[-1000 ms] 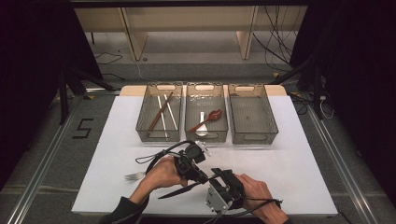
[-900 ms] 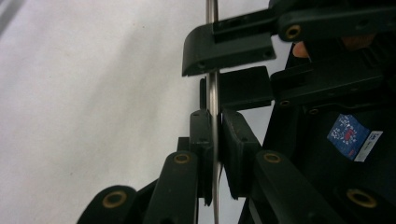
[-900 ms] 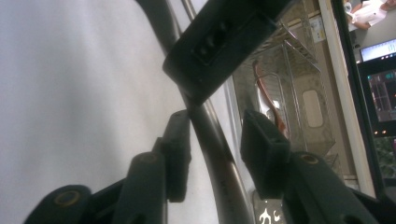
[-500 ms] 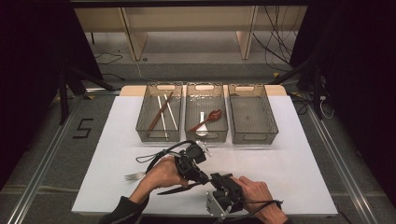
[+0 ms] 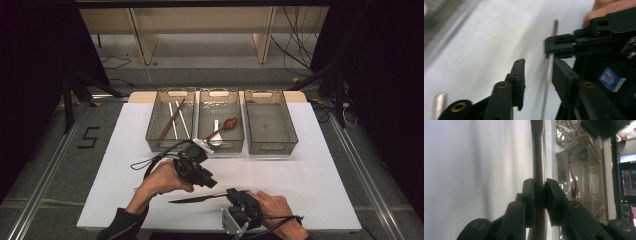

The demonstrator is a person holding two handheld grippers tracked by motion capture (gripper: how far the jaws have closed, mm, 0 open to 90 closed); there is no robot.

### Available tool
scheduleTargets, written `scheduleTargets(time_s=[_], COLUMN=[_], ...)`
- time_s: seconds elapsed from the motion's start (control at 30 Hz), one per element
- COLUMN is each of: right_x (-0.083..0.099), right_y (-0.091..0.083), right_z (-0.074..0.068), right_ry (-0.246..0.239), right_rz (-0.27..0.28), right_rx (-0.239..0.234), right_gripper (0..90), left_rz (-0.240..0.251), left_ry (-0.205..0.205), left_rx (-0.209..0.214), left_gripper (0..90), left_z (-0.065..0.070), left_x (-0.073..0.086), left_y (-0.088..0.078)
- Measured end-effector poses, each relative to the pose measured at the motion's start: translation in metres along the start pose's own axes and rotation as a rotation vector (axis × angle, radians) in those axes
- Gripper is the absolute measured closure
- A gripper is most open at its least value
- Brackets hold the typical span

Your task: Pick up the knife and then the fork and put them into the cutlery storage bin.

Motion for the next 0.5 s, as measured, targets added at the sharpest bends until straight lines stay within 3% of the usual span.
scheduleTargets(time_s=[0.33, 0.5], right_x=[0.016, 0.030], right_y=[-0.007, -0.010], right_z=[0.020, 0.031], right_ry=[0.063, 0.107], right_rz=[-0.019, -0.036], right_rx=[0.025, 0.034], right_gripper=[78.9, 79.0], left_rz=[0.171, 0.241], left_ry=[-0.087, -0.129], left_rx=[-0.106, -0.164], left_gripper=[36.5, 29.1], left_z=[-0.035, -0.051], left_x=[0.020, 0.034], left_y=[-0.056, -0.073])
Point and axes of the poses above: each handheld gripper's, and its own axes: y roughly forward along the jaws, x roughly out of its underside, z roughly to its right, the point moved 8 cm from there along y, roughly forward along the jaws, and after that the axes turned 10 degrees about x, right-handed, at the moved point
